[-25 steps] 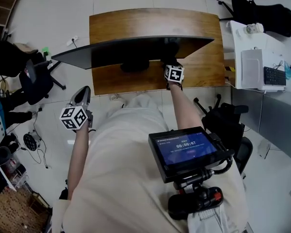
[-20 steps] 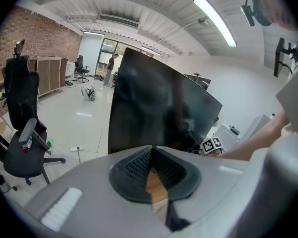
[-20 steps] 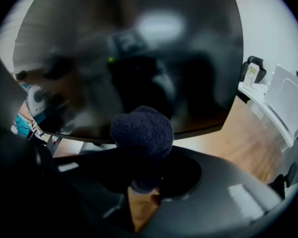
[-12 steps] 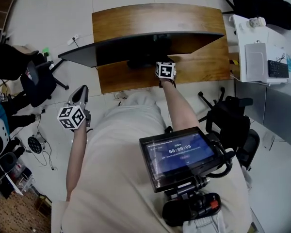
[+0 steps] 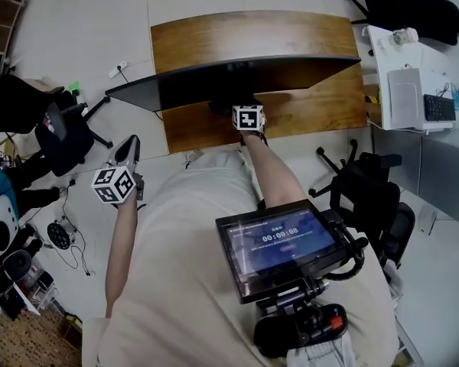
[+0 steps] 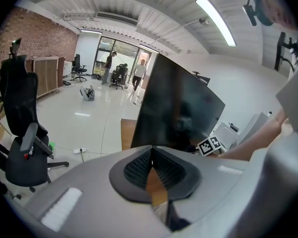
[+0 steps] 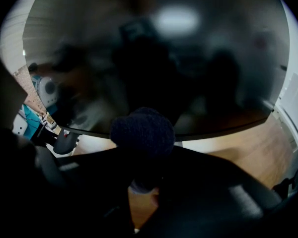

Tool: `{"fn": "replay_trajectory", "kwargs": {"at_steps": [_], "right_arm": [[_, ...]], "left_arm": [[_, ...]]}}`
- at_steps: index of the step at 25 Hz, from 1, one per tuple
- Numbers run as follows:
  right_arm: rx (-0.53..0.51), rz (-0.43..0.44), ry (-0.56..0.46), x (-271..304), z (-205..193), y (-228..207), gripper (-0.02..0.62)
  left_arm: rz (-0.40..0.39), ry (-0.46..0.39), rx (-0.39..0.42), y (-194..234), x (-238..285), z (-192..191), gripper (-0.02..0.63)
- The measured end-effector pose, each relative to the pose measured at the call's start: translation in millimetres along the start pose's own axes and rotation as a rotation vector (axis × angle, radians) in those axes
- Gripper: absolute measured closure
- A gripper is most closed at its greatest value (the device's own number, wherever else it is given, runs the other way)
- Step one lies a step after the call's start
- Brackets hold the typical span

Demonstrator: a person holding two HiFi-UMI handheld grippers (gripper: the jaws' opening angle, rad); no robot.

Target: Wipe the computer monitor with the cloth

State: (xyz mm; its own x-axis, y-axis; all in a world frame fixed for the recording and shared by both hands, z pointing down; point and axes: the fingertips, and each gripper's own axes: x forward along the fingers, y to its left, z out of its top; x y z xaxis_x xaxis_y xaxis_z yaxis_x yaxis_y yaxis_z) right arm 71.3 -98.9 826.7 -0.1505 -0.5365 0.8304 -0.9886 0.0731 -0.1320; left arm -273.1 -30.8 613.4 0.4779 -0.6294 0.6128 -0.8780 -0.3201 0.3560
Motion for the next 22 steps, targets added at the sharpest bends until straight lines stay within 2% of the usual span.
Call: {"fn": "replay_trajectory", "kwargs": {"at_steps": [6, 13, 22], "right_arm": [[-0.055, 0.064, 0.011, 12, -5, 48, 0.491], [-0.117, 0.112, 0.022, 26, -3, 119, 0.491], [-0.137, 0.185, 0.026, 33, -6, 166, 0.491]], "left_arm": [[-0.011, -0.004, -0.008, 11, 0, -1, 0.615], [-0.003, -0.017, -0.039, 54, -20, -6, 0.615], [0.023, -0.031, -0.05, 65, -36, -17, 0.615]]}}
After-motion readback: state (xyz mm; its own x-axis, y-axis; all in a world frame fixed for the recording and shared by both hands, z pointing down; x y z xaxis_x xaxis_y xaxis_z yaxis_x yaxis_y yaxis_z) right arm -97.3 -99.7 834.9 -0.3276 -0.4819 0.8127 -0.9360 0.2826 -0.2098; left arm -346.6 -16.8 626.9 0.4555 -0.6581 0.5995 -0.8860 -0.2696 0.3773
